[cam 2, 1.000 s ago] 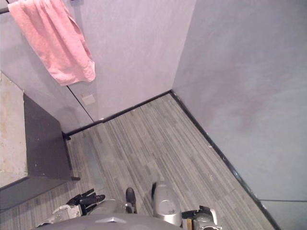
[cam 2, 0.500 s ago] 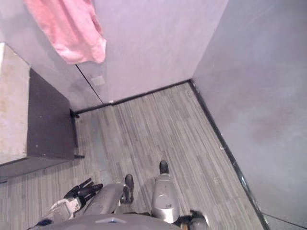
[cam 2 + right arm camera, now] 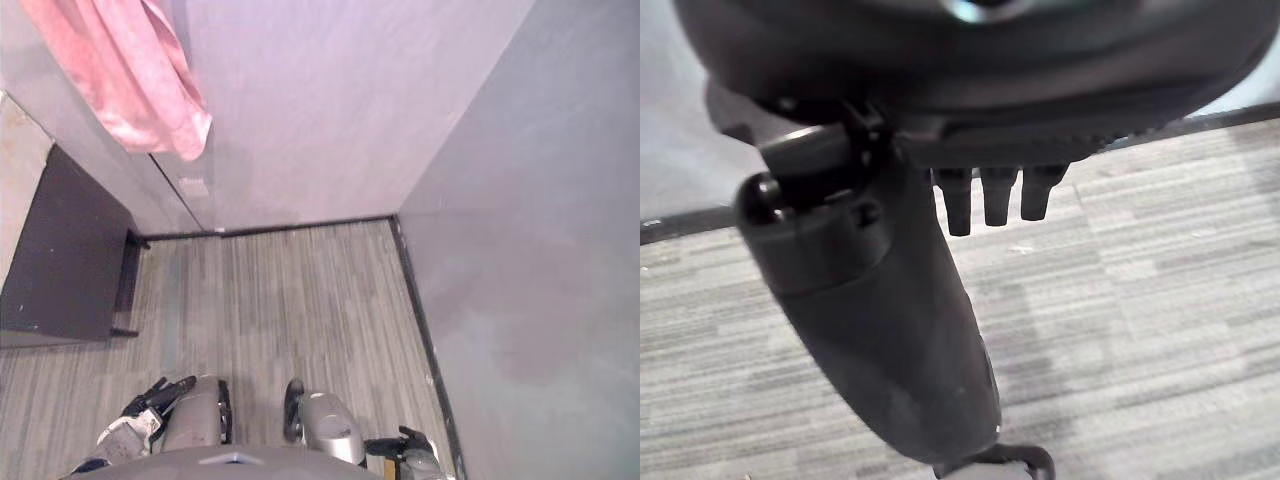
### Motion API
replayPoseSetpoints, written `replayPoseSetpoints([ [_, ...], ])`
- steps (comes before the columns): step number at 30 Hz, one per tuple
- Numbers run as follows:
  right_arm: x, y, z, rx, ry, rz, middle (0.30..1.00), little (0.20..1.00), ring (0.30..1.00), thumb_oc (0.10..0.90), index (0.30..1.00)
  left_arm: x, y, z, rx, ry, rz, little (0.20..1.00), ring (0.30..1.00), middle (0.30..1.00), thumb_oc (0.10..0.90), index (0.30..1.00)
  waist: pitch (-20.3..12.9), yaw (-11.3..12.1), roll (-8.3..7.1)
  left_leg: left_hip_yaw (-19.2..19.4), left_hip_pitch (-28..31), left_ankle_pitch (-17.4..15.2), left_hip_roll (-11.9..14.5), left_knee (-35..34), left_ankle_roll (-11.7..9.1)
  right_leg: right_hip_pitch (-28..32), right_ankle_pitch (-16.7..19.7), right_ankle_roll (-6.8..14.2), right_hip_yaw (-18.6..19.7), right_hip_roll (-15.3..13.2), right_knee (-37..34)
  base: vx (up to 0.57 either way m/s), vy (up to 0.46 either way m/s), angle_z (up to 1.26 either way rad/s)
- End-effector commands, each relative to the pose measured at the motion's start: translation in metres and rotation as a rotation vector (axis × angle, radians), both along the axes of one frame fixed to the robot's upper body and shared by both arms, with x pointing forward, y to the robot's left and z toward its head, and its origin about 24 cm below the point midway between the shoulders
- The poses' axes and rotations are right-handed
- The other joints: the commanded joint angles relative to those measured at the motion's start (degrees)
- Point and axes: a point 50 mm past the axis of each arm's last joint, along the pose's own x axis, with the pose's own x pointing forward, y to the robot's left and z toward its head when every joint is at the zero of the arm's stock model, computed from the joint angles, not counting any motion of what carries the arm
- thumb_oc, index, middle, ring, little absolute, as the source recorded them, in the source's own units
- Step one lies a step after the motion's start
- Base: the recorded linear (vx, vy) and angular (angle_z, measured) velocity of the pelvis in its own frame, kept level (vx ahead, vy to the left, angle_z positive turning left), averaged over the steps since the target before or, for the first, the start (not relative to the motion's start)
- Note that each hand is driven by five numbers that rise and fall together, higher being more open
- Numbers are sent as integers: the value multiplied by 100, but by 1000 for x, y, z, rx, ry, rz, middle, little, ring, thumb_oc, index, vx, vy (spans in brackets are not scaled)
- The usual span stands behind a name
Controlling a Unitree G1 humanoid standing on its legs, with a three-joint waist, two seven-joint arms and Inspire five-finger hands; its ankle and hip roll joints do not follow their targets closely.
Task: Organize the bathroom.
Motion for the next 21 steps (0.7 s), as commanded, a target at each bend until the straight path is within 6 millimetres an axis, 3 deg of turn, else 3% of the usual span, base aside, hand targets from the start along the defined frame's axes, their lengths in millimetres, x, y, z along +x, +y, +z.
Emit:
replayPoseSetpoints([
  [1,-24,-26,5,-55,38,-68,900,900,900,800,900,6,33,17,232,0,184,900,900,900,800,900,188,-107,463,306,1195,321,-488,-3457,-146,-143,669,955,818,2,-396,524,-9,67],
  [2,-23,-24,4,-55,21,-70,900,900,900,800,900,-1,37,17,261,19,255,900,900,900,800,900,218,-17,466,259,1040,535,-413,-3811,-199,25,545,996,829,67,-396,418,13,4],
  [3,-22,-22,4,-59,17,-60,900,900,900,800,900,-7,38,16,280,45,281,900,900,900,800,900,239,15,438,202,979,596,-375,-3637,-221,93,439,992,810,56,-339,379,8,-37],
  [6,-16,-18,4,-76,7,-13,900,900,900,800,900,-23,44,13,326,114,356,900,900,900,800,900,152,78,345,213,1183,93,-392,-3623,-80,147,309,1054,760,-123,-111,306,74,-84],
  [11,-17,-18,4,-99,27,62,900,900,900,800,900,-35,57,16,406,225,472,900,900,900,800,900,-32,-1,338,321,1430,-216,-486,-3561,-86,133,203,1225,793,-317,141,250,94,-127],
  [13,-17,-18,5,-105,28,77,900,900,900,800,900,-34,60,18,419,240,490,900,900,900,800,900,-67,16,347,328,1455,-250,-545,-3634,-60,76,191,1290,745,-392,198,101,78,36],
  [17,-10,-19,6,-111,10,116,900,900,900,800,900,-35,64,20,437,253,520,900,900,900,800,900,-55,-3,459,436,1707,-256,-587,-3992,89,-586,400,1508,705,-536,1340,30,75,-9],
  [18,-4,-20,7,-118,3,141,900,900,900,800,900,-38,67,21,445,257,538,900,900,900,800,900,7,-24,506,495,1828,-350,-575,-3973,169,-1231,595,1607,724,-685,2173,13,35,-45],
  [19,-2,-21,8,-118,2,149,900,900,900,800,900,-38,69,22,448,252,552,900,900,900,800,900,45,-40,525,488,1918,-345,-569,-4001,151,-1378,688,1599,712,-773,2087,31,-50,-37],
  [20,1,-21,8,-112,-1,150,900,900,900,800,900,-34,69,23,452,241,563,900,900,900,800,900,55,-67,508,457,1986,-326,-585,-4073,86,-1340,765,1584,723,-827,1419,82,-161,-36],
  [21,2,-19,7,-107,-2,149,900,900,900,800,900,-28,69,25,456,231,565,900,900,900,800,900,124,-146,465,314,2025,-485,-649,-3948,94,-1264,877,1633,1016,-767,1027,97,-176,-23],
])
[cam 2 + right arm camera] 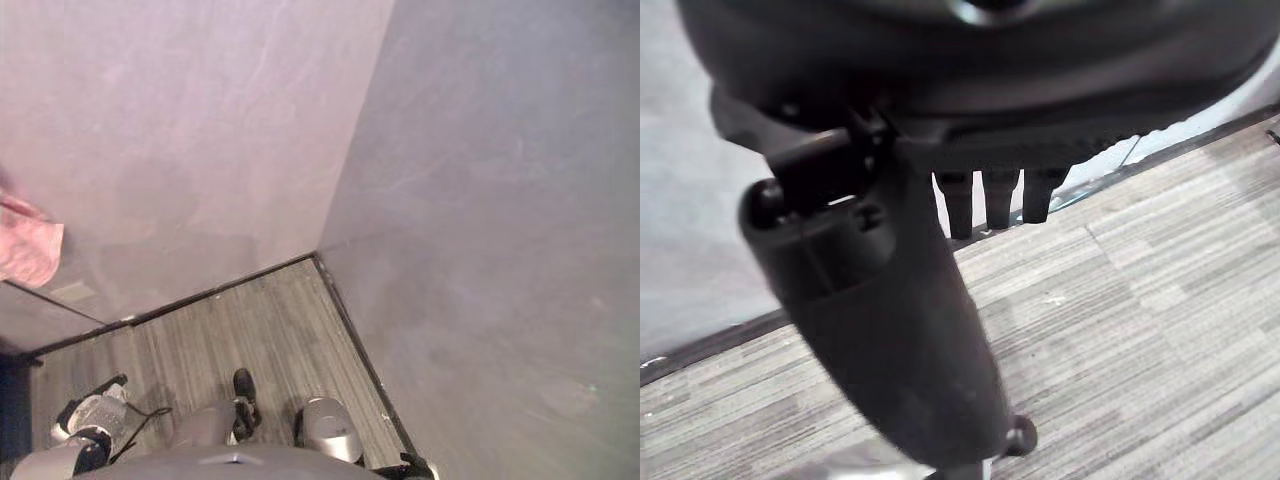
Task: Organize the bathroom.
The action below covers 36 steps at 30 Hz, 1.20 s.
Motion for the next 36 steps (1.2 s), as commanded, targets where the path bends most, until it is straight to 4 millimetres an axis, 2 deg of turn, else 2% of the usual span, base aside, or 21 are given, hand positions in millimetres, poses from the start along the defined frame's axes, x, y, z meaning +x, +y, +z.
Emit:
replayPoseSetpoints([
  [1,2,-14,4,-60,4,11,900,900,900,800,900,-25,29,10,139,48,92,900,900,900,800,900,39,89,169,-450,536,-630,78,240,-361,291,483,248,507,31,-2129,64,-164,5],
  [4,3,-15,5,-57,-10,-32,900,900,900,800,900,-19,25,10,127,13,70,900,900,900,800,900,25,108,69,-468,286,-492,78,415,-480,679,496,76,279,101,-3005,7,-163,76],
  [6,0,-19,6,-69,-10,-34,900,900,900,800,900,-25,24,7,114,9,64,900,900,900,800,900,27,91,27,-482,271,-407,106,381,-536,937,552,46,260,187,-3325,66,-84,72],
  [12,-5,-24,7,-81,-20,-11,900,900,900,800,900,-34,24,3,89,19,89,900,900,900,800,900,-79,-15,-25,-414,498,-384,193,131,-558,1100,621,18,247,245,-3629,30,-30,23],
  [14,-7,-24,7,-85,-16,-21,900,900,900,800,900,-38,24,2,81,17,101,900,900,900,800,900,-110,-40,-34,-269,558,-479,238,255,-573,1150,567,-23,204,263,-3593,21,-24,17],
  [15,-8,-25,7,-86,-13,-31,900,900,900,800,900,-40,25,1,78,15,106,900,900,900,800,900,-110,-35,-49,-291,478,-361,267,505,-629,1198,537,-68,223,296,-3579,24,-26,11],
  [16,-9,-27,7,-91,-9,-36,900,900,900,800,900,-44,26,1,76,2,109,900,900,900,800,900,-60,-19,-89,-491,199,-221,319,1259,-692,1258,435,-175,274,343,-3468,17,-10,4],
  [18,-8,-28,8,-100,-7,-20,900,900,900,800,900,-47,27,0,78,7,94,900,900,900,800,900,-10,28,-120,-797,-94,-57,391,1806,-698,1286,348,-271,330,365,-3325,40,65,-1],
  [20,-8,-29,8,-111,-5,-36,900,900,900,800,900,-48,29,1,81,15,86,900,900,900,800,900,-8,51,-141,-1036,-82,60,706,1613,-637,1286,245,-323,398,367,-3093,186,257,-13],
  [21,-13,-30,8,-112,4,-59,900,900,900,800,900,-43,30,2,82,33,58,900,900,900,800,900,-54,-17,-77,-1054,356,220,1099,663,-664,1334,127,-268,453,358,-2972,228,295,-36],
  [22,-13,-30,8,-112,4,-59,900,900,900,800,900,-43,30,2,82,33,58,900,900,900,800,900,-54,-17,-77,-1054,356,220,1099,663,-664,1334,127,-268,453,358,-2972,289,480,-38],
  [23,-14,-31,8,-124,3,-56,900,900,900,800,900,-36,29,2,68,35,19,900,900,900,800,900,-13,-24,-47,-1521,221,461,1216,695,-731,1296,41,-196,715,200,-2837,122,281,13],
  [24,-13,-31,8,-124,-2,-52,900,900,900,800,900,-35,29,3,69,33,13,900,900,900,800,900,-8,-39,-33,-1503,202,403,1220,717,-738,1267,29,-166,718,146,-2787,128,437,17],
  [25,-6,-31,9,-122,-21,-30,900,900,900,800,900,-29,28,4,72,19,-4,900,900,900,800,900,9,-47,8,-1281,268,194,1245,652,-761,1186,-1,-61,722,-29,-2628,10,348,31],
  [26,5,-31,11,-136,-44,-4,900,900,900,800,900,-20,24,4,69,11,-14,900,900,900,800,900,34,-88,100,-882,369,-29,1209,473,-756,1040,25,56,601,-283,-2480,0,442,25],
  [27,12,-32,13,-149,-60,-3,900,900,900,800,900,-13,22,5,65,14,-35,900,900,900,800,900,61,-101,155,-745,406,-62,1175,400,-798,898,84,143,531,-447,-2357,-24,352,21],
  [31,36,-37,21,-169,-120,64,900,900,900,800,900,1,24,11,100,-15,-70,900,900,900,800,900,218,-77,173,-607,325,-320,953,570,-819,644,412,412,503,-928,-2340,-32,239,4],
  [34,35,-42,22,-185,-110,62,900,900,900,800,900,-11,38,14,118,3,-10,900,900,900,800,900,214,19,91,-456,315,-607,906,792,-794,802,603,563,445,-1113,-2661,66,76,-32],
  [36,31,-43,21,-186,-102,58,900,900,900,800,900,-18,40,14,118,19,9,900,900,900,800,900,187,42,56,-437,310,-672,913,884,-798,881,631,606,459,-1118,-2785,94,31,-23],
])
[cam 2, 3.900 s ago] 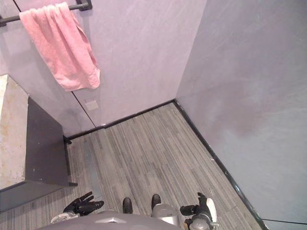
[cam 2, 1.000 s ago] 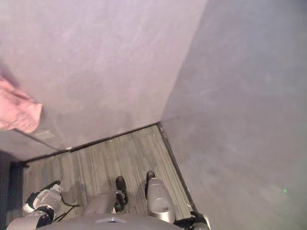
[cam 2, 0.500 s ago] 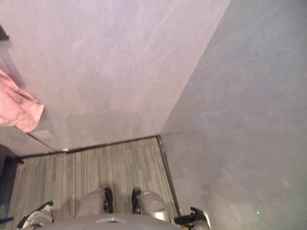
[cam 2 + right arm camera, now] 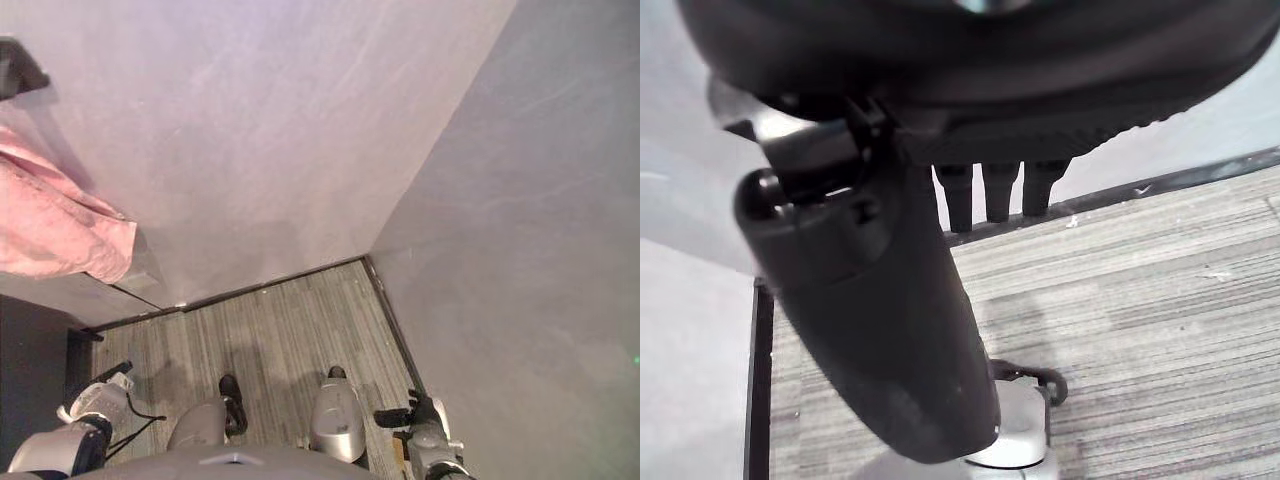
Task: Organize the bathroom.
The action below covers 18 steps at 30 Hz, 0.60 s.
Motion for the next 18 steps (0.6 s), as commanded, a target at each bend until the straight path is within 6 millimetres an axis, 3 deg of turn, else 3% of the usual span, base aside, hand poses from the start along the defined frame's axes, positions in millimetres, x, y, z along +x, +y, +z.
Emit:
replayPoseSetpoints([
  [1,-18,-28,5,-107,42,-13,900,900,900,800,900,-43,34,6,122,102,82,900,900,900,800,900,-88,61,-13,-255,256,-186,169,142,-135,-127,291,533,152,-368,102,100,35,-24],
  [5,-34,-30,3,-120,72,-32,900,900,900,800,900,-65,35,1,119,177,102,900,900,900,800,900,-280,187,-91,-259,229,-331,168,327,-128,178,424,589,44,-446,-211,161,87,-12],
  [7,-36,-27,2,-125,73,-11,900,900,900,800,900,-73,34,-1,115,211,111,900,900,900,800,900,-357,226,-107,-149,383,-339,76,174,-35,136,706,592,-52,-593,-107,152,181,-10],
  [8,-35,-26,2,-131,71,12,900,900,900,800,900,-77,34,-2,110,229,125,900,900,900,800,900,-368,240,-129,-31,514,-415,-3,73,37,-82,1136,640,-57,-719,210,88,145,-19],
  [9,-35,-25,2,-132,70,19,900,900,900,800,900,-79,34,-2,109,233,129,900,900,900,800,900,-371,255,-131,25,545,-424,-8,49,53,-142,1190,646,-78,-745,314,77,186,-41],
  [10,-29,-23,3,-133,59,74,900,900,900,800,900,-89,37,-2,109,264,173,900,900,900,800,900,-345,295,-104,435,788,-449,45,-89,142,-450,1166,670,-379,-688,953,74,141,-101],
  [11,-24,-22,3,-127,50,88,900,900,900,800,900,-94,39,-2,106,267,202,900,900,900,800,900,-347,241,-113,574,930,-398,9,-262,168,-710,1024,689,-405,-351,1072,151,91,-140],
  [12,-26,-20,2,-121,50,85,900,900,900,800,900,-92,40,-1,109,254,202,900,900,900,800,900,-415,117,-224,396,1005,-323,-242,-461,126,-822,884,635,-461,357,491,139,-21,-145],
  [14,-30,-18,1,-123,48,78,900,900,900,800,900,-89,39,-2,101,237,159,900,900,900,800,900,-448,89,-269,154,1000,-247,-443,-597,131,-756,804,448,-646,599,72,85,-34,-10],
  [16,-28,-18,1,-129,37,59,900,900,900,800,900,-79,35,-4,64,206,94,900,900,900,800,900,-435,55,-217,18,933,-147,-472,-627,129,-582,581,218,-463,802,-103,36,-46,91],
  [17,-25,-20,3,-138,31,29,900,900,900,800,900,-70,24,-10,-1,187,21,900,900,900,800,900,-534,52,-184,16,878,-67,-533,-676,54,-238,533,62,-521,897,-550,86,-45,73],
  [18,-26,-21,3,-138,32,17,900,900,900,800,900,-69,20,-12,-22,192,-11,900,900,900,800,900,-529,41,-169,-25,872,-96,-543,-619,55,-146,524,45,-433,937,-608,104,-29,58],
])
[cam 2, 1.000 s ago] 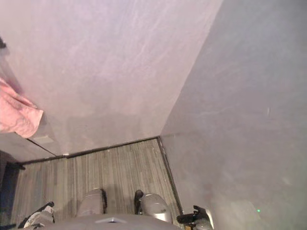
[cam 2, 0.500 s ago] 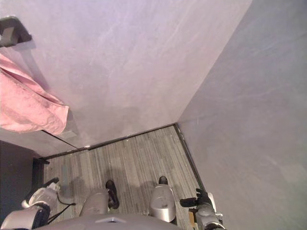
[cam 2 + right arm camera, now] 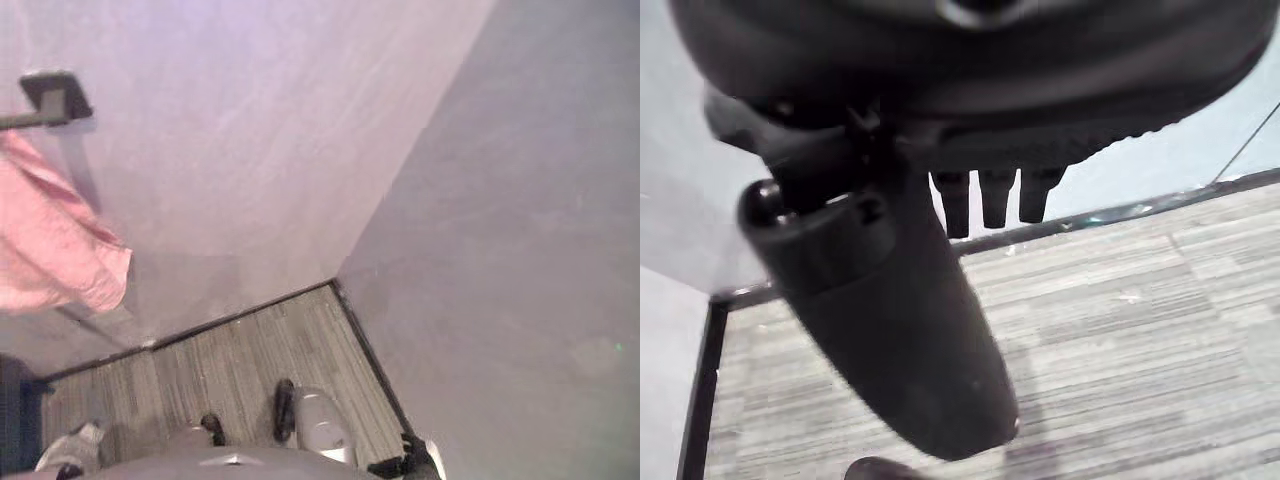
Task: Organize the bathroom.
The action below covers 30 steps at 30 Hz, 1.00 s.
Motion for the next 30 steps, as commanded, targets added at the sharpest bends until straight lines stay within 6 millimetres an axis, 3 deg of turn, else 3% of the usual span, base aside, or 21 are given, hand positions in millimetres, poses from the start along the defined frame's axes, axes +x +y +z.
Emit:
replayPoseSetpoints([
  [1,34,-32,17,-121,-123,-37,900,900,900,800,900,-13,8,-1,-18,65,-95,900,900,900,800,900,-12,-98,266,-351,237,-116,-36,252,-599,698,692,276,80,55,-1476,76,-16,25],
  [4,35,-29,15,-108,-120,-55,900,900,900,800,900,-12,-3,-6,-55,65,-96,900,900,900,800,900,-78,-128,300,-335,188,-7,-13,433,-624,845,597,163,151,148,-1482,67,3,10],
  [6,35,-25,14,-90,-113,-46,900,900,900,800,900,-18,-8,-9,-77,69,-86,900,900,900,800,900,-87,-108,275,-601,-100,136,-31,1099,-637,946,465,21,366,219,-1380,63,55,27],
  [7,36,-23,13,-84,-112,-36,900,900,900,800,900,-21,-10,-10,-83,67,-66,900,900,900,800,900,-64,-76,233,-825,-320,264,46,1531,-629,985,377,-53,461,222,-1277,48,107,11],
  [10,34,-22,12,-89,-115,-57,900,900,900,800,900,-25,-12,-12,-82,98,-50,900,900,900,800,900,-66,-110,214,-789,-159,254,400,1279,-602,1049,297,-70,456,193,-1201,78,192,-18],
  [11,31,-24,13,-101,-117,-78,900,900,900,800,900,-26,-12,-12,-75,125,-46,900,900,900,800,900,-98,-205,252,-850,96,361,659,878,-626,1054,235,-45,553,128,-1145,117,300,-9],
  [14,32,-24,13,-110,-122,-75,900,900,900,800,900,-27,-14,-12,-69,144,-45,900,900,900,800,900,-93,-232,331,-814,355,108,627,503,-650,881,221,113,619,-75,-934,80,314,15],
  [15,33,-25,13,-114,-125,-63,900,900,900,800,900,-27,-11,-11,-59,153,-57,900,900,900,800,900,-85,-295,438,-576,594,-4,646,205,-728,682,281,282,617,-299,-774,38,277,8],
  [19,41,-23,15,-114,-150,-17,900,900,900,800,900,-31,-1,-6,-18,156,-41,900,900,900,800,900,-85,-332,525,-408,745,-3,546,-219,-780,488,541,601,667,-650,-855,10,200,1],
  [25,53,-24,19,-107,-221,-41,900,900,900,800,900,-32,16,2,46,128,-39,900,900,900,800,900,-186,-322,509,-323,683,52,575,-433,-801,561,652,668,725,-600,-1309,-7,-5,-7],
  [29,60,-37,28,-72,-288,-64,900,900,900,800,900,-19,31,13,154,90,-132,900,900,900,800,900,-238,-317,436,-254,706,39,631,-386,-801,672,650,648,733,-562,-1431,37,-68,-2],
  [30,70,-46,35,-33,-336,-65,900,900,900,800,900,-9,39,21,214,68,-182,900,900,900,800,900,-271,-304,397,-225,727,44,673,-387,-806,736,640,624,728,-539,-1491,64,-136,-4],
])
